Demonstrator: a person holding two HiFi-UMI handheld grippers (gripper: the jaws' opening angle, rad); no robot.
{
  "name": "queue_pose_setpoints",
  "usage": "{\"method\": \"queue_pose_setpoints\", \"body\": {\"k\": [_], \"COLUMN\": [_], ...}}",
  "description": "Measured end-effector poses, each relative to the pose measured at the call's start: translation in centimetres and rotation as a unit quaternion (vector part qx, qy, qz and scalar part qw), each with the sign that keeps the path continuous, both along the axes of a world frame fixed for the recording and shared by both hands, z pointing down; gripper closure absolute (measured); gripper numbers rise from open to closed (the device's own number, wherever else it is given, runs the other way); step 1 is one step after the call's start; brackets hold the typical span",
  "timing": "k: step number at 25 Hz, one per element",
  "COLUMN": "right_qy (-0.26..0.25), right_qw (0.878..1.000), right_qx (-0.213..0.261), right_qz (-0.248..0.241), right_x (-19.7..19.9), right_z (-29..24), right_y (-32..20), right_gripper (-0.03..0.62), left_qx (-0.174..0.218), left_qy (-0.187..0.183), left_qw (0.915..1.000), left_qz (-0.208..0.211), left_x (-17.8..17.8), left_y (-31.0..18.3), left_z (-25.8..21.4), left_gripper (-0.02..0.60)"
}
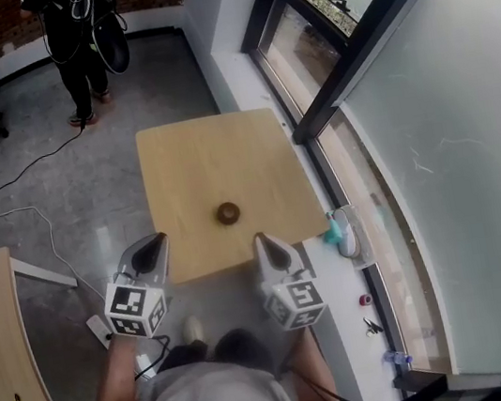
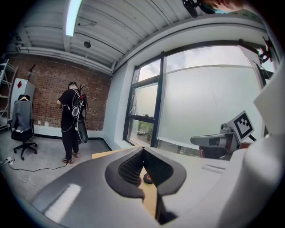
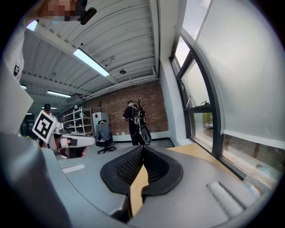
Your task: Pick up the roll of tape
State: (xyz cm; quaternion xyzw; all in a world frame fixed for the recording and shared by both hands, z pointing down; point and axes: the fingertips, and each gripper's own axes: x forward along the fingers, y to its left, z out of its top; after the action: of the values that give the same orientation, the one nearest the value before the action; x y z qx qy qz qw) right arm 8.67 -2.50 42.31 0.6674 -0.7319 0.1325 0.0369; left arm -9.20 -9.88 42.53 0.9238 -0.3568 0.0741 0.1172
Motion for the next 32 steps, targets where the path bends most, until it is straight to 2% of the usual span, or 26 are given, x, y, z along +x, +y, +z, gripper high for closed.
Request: {"method": "queue_pose_setpoints", "body": {"k": [6,14,25,32], "right_qy": [0.012,-0.004,-0.012,-0.022], "right_qw": [1.0,0.998,0.994,0.99], "right_qx": [-0.017,-0.032,-0.075,-0.109], "right_qz": [-0.019,-0.047,-0.079,-0.082], "right_x": [0.4,2.3,4.3,5.5], "right_z": [1.7,4.0,10.0,14.2], "right_y": [-1.9,-5.3,-8.5,-9.5], "right_gripper": [0.58,0.58,0.58,0.58], "left_qx": [-0.012,-0.02,-0.027,-0.054], "left_qy": [-0.004,-0.019,-0.054,-0.071], "left_qw": [0.9999,0.9993,0.9975,0.9953], "left_qz": [-0.002,-0.025,-0.037,-0.039], "left_x": [1.3,4.0,7.0,8.0], "left_y": [-1.5,-3.5,-6.1,-6.3], "left_z": [1.7,4.4,9.6,13.8], "left_gripper": [0.581,0.581,0.581,0.581]}}
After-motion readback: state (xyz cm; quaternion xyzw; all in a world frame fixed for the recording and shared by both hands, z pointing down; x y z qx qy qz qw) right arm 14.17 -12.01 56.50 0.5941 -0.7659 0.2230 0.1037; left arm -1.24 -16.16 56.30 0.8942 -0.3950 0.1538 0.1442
